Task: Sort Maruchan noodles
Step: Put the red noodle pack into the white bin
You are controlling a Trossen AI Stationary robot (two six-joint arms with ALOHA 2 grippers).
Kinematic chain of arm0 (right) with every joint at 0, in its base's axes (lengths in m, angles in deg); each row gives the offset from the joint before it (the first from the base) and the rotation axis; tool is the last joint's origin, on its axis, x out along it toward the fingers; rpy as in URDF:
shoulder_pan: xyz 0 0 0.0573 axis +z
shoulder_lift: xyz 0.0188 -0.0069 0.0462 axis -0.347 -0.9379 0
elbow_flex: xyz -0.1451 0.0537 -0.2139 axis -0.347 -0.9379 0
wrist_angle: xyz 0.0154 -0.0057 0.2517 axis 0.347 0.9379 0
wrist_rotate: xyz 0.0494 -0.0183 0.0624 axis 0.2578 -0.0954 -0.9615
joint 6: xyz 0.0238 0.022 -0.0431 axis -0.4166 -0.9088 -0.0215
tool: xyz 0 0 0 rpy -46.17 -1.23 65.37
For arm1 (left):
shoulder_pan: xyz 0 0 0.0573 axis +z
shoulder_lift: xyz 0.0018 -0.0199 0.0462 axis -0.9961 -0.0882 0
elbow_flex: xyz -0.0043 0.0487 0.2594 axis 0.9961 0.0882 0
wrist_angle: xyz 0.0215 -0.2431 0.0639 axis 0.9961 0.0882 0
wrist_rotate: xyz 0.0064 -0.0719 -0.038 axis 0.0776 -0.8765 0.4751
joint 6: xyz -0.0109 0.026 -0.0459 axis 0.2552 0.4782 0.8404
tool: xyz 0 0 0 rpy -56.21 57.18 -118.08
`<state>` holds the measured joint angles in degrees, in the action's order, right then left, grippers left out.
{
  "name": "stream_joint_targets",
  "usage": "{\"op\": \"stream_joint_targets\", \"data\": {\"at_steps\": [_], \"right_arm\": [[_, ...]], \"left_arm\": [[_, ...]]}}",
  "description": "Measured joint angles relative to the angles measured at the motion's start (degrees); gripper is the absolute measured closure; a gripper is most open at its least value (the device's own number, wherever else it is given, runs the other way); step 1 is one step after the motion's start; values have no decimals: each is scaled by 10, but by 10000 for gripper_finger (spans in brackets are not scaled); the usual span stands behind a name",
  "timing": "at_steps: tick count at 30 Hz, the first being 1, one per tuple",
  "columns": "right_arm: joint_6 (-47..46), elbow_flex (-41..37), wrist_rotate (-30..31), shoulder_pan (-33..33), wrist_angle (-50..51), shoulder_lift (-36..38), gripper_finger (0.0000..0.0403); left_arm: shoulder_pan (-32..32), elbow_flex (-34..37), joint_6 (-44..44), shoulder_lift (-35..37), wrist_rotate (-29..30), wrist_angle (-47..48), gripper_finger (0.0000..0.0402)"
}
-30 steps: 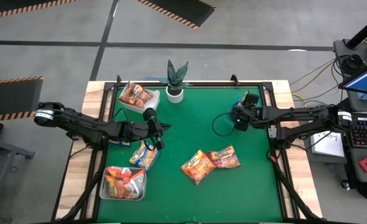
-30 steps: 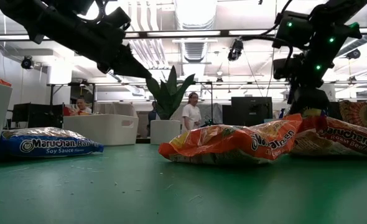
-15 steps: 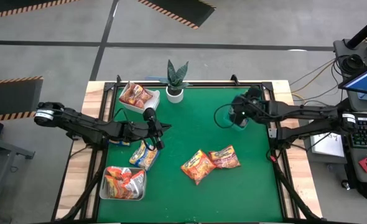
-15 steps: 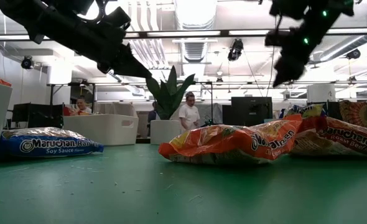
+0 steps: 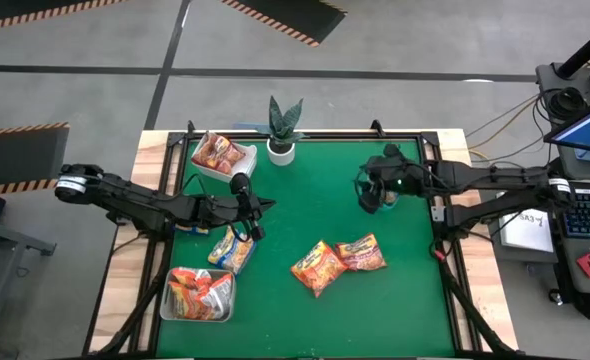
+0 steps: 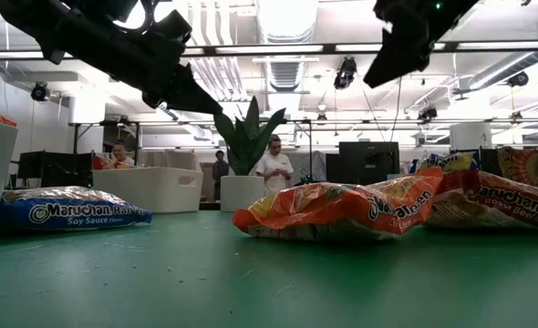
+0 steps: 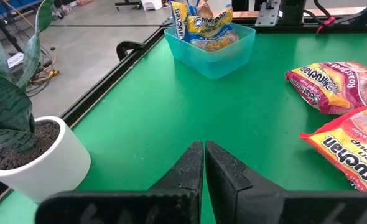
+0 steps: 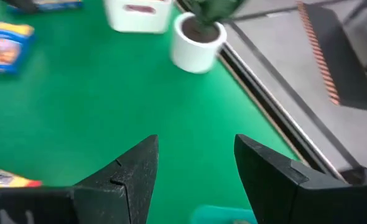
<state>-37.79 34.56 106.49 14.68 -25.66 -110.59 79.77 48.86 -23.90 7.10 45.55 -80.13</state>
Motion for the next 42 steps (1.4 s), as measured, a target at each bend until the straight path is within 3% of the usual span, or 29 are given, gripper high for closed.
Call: {"op": "stream_joint_targets", "data": {"at_steps": [17, 27, 34, 42], "right_arm": [[-60, -1, -11, 159, -11, -45, 202], [-82, -1, -197, 168, -15, -115, 202], [-127, -1, -426, 177, 7, -162, 204], [-135, -1, -422, 191, 61, -222, 227]], "left_arm": [[0, 0, 2, 0, 0, 0, 402], [0, 0, 2, 0, 0, 0, 402], [0, 0, 3, 0, -5, 0, 402], [0, 0, 3, 0, -5, 0, 402]]}}
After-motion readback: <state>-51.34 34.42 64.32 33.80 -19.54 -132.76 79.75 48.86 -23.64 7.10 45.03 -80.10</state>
